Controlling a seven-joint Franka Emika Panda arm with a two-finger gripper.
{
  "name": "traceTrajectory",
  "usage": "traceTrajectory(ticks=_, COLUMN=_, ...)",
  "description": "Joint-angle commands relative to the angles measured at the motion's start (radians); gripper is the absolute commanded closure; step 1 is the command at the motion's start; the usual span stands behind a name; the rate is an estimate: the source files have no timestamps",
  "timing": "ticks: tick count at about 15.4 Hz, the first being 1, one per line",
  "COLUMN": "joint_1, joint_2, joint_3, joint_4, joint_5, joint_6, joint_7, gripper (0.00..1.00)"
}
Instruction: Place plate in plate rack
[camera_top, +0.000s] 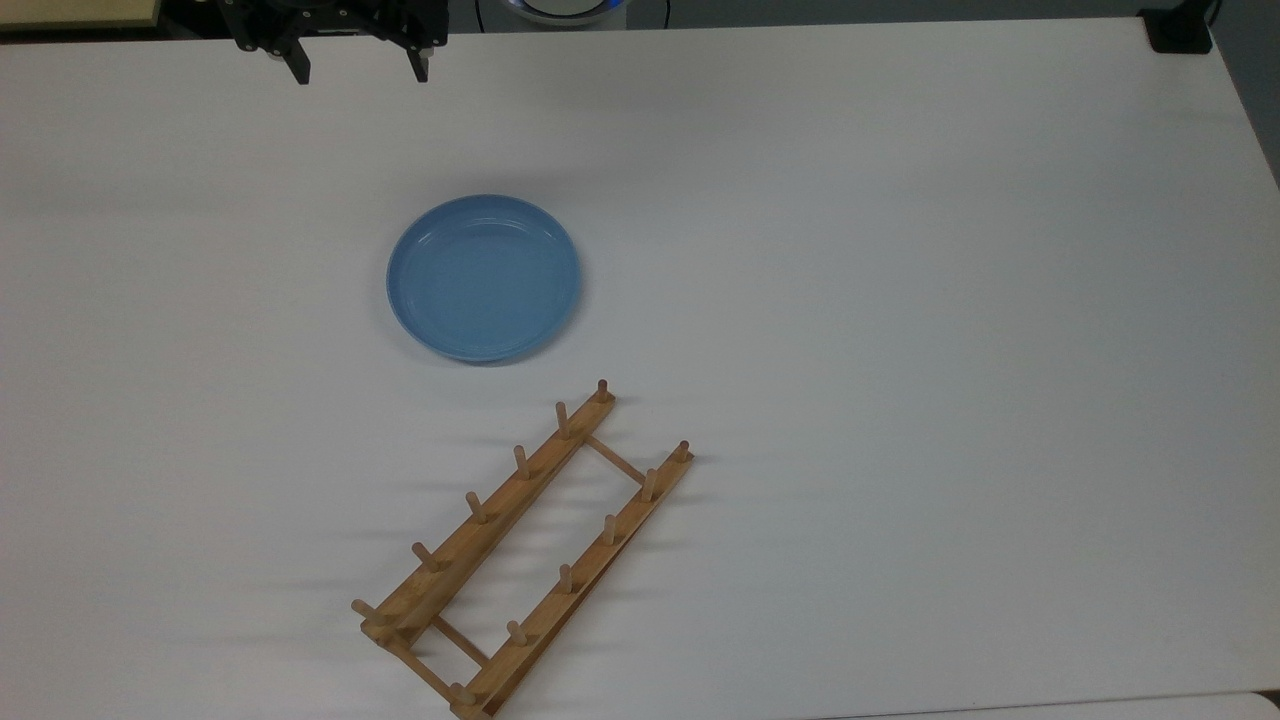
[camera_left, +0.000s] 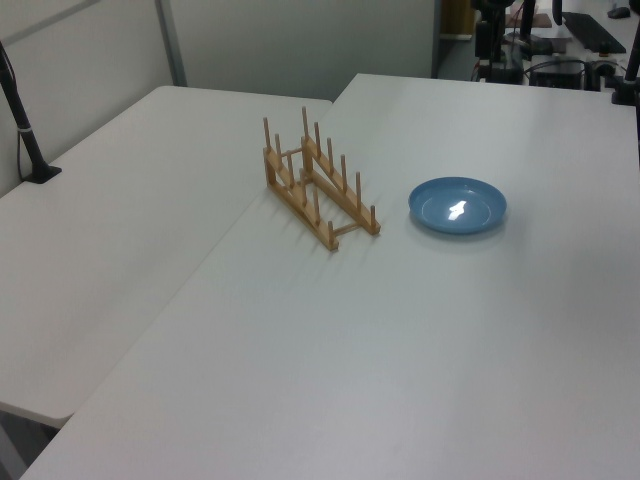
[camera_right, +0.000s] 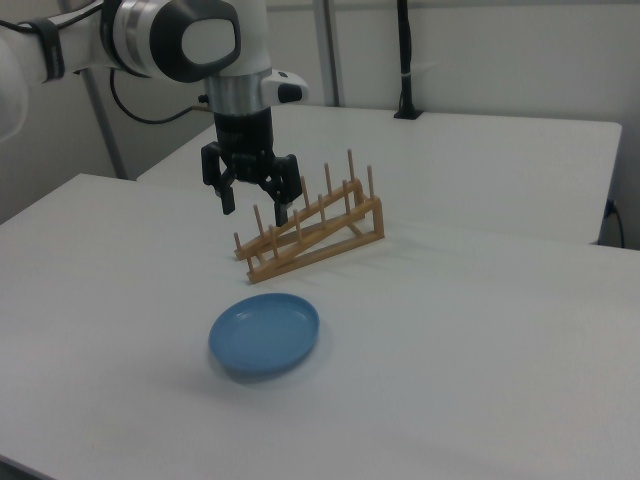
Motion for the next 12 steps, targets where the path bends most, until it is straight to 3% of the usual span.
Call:
traceTrajectory(ticks=1, joint_1=-0.002, joint_2=-0.01, joint_3=0.0, joint_4=-0.004, joint_5=-0.013, joint_6=-0.025, joint_7=-0.023, gripper=0.0)
traceTrajectory(ticks=12, joint_1=-0.013, joint_2=-0.004, joint_3=-0.011, joint_4=-0.013, joint_5=-0.012, joint_6=-0.019, joint_7=-0.046, gripper=0.0)
